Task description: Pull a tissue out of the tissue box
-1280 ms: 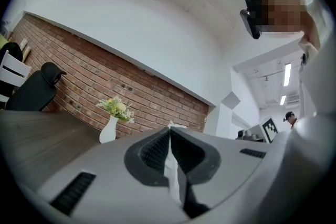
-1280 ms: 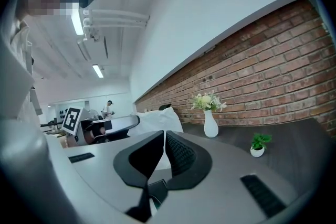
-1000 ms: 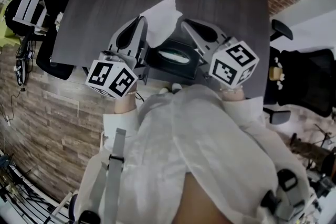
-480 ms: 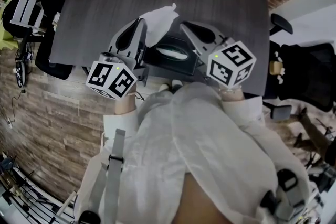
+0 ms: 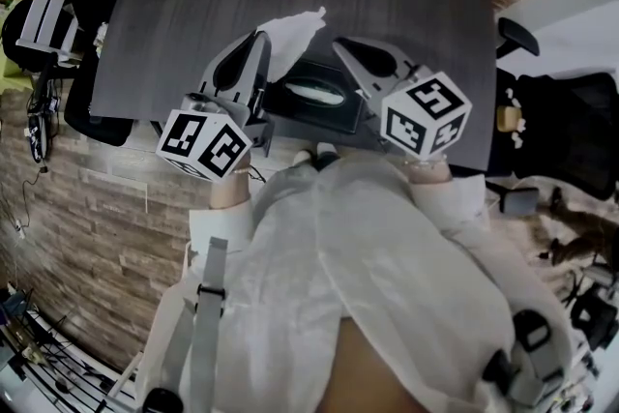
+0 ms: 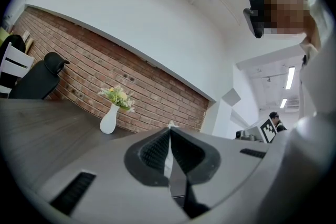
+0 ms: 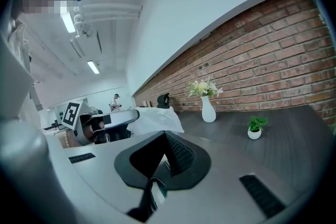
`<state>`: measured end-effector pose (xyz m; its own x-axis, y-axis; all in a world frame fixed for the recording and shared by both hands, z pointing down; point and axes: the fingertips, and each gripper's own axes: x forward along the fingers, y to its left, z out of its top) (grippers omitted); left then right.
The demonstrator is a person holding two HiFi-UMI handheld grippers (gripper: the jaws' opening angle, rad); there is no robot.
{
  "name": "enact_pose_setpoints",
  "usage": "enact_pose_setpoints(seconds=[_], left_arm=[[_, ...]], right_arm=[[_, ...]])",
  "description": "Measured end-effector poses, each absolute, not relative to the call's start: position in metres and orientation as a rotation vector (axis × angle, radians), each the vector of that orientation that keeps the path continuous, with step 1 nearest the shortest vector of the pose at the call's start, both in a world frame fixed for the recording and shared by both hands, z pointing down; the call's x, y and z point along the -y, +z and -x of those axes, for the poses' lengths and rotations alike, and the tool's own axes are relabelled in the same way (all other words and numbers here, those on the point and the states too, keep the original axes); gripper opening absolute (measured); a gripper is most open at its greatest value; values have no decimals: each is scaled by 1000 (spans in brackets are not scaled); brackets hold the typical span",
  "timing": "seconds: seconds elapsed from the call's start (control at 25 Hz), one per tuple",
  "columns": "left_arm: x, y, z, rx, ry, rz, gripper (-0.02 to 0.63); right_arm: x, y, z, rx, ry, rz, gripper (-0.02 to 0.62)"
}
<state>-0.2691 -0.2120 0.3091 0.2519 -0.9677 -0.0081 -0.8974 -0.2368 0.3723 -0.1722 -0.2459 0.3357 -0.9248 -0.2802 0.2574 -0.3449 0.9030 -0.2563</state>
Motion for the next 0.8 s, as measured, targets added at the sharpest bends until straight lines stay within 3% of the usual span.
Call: enact_pose_setpoints(seconds=[0.8], left_arm=[[209, 320, 274, 1728, -329, -2231, 5]], right_arm=[[236, 347, 173, 2844, 542, -428, 3]])
